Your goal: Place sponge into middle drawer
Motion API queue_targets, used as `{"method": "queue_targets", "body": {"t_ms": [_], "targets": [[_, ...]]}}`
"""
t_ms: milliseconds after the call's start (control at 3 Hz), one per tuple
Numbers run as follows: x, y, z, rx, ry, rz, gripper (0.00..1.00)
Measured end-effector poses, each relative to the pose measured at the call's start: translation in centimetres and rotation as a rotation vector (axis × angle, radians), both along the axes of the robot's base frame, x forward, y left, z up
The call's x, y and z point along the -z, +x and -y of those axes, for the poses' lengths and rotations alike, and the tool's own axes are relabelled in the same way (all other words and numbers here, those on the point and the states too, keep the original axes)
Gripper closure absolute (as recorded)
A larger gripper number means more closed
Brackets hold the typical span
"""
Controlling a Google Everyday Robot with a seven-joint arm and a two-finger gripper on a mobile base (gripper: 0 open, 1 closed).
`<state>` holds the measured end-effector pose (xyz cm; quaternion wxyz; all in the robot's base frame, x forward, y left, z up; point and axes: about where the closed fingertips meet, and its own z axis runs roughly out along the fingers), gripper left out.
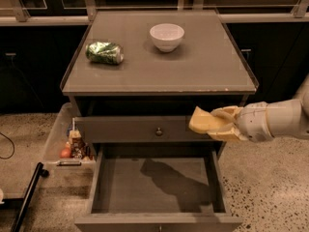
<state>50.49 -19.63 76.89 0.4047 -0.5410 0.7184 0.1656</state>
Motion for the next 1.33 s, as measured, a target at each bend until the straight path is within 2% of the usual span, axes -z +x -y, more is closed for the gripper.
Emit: {"method": "queue_targets", "body": {"t_ms": [333,667,1000,1333], "targets": [[1.7,0.4,-0.7,0.005,-0.035,-0.015,1.00],[8.5,0.5,-1.5,0.031,-0.071,-0.110,1.00],[15.4,0.2,-1.5,0.041,-0.082,-0.171,1.00],[21.2,0.5,-0.6,0.032,-0.078,-0.185,1.00]]}}
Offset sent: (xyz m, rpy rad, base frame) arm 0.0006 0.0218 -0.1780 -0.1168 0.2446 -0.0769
